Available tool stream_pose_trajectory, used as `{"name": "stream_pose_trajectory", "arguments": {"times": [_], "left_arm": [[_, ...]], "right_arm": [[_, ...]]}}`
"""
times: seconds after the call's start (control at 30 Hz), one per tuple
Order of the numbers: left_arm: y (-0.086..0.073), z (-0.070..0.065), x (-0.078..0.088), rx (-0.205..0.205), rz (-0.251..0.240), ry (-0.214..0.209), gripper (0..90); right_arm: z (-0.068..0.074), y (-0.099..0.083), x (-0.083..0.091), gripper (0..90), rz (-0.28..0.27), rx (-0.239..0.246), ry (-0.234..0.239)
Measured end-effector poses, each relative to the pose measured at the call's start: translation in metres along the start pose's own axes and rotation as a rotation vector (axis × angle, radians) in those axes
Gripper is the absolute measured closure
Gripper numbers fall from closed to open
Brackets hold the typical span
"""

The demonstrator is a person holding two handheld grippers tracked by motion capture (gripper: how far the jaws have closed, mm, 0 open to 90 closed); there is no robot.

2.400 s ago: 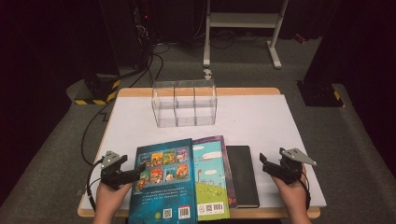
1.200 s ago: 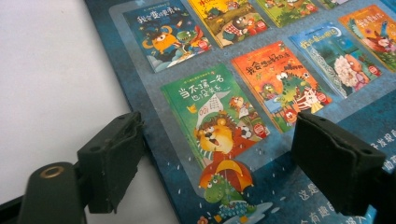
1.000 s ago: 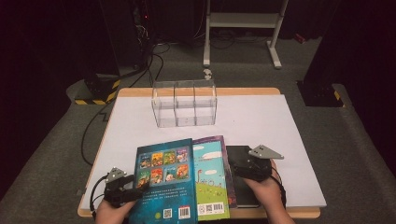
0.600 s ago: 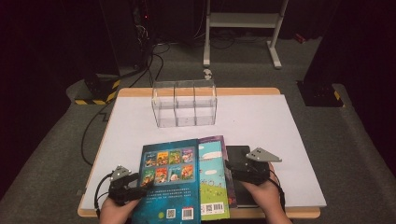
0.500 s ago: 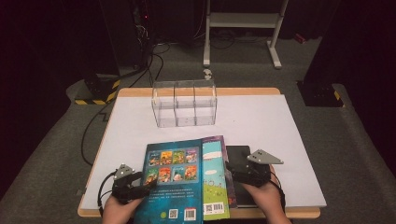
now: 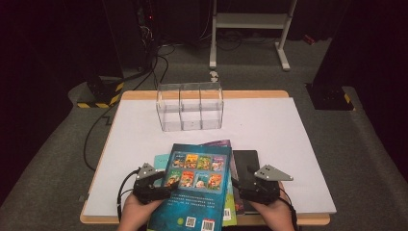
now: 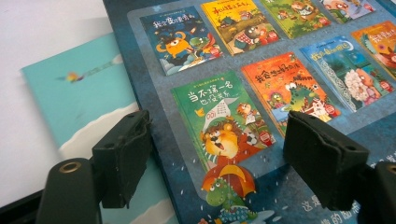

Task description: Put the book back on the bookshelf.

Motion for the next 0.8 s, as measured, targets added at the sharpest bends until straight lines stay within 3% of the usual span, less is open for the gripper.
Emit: {"name": "stream_pose_trajectory", "arguments": {"times": [0.23,0.4,0.47,0.67,0.73,0.8], "left_arm": [[0.007,-0.014,-0.009,-0.026,-0.015,-0.033,24.6],[0.007,-0.011,-0.006,-0.029,-0.023,-0.037,28.1],[0.005,-0.006,-0.003,-0.019,-0.028,-0.024,30.1],[-0.001,-0.004,0.002,0.031,-0.013,-0.085,33.2],[-0.003,-0.008,0.004,0.022,-0.015,-0.113,36.6],[-0.004,-0.009,0.004,0.015,-0.016,-0.104,37.3]], "right_arm": [[0.005,-0.005,0.000,24.0,0.016,-0.017,0.014],[0.009,-0.007,-0.005,22.8,0.036,-0.027,0.029],[0.012,-0.007,-0.007,22.0,0.044,-0.026,0.038],[0.013,-0.007,-0.012,21.4,0.069,-0.036,0.056],[0.014,-0.008,-0.015,21.3,0.083,-0.043,0.068],[0.017,-0.008,-0.018,21.3,0.093,-0.048,0.080]]}}
Point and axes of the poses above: each handheld gripper's, and its own axes: x roughly backward along the jaws, y roughly out of its top, z roughly to its left, the point moved 10 cm from there along -x, roughly forward along the jaws
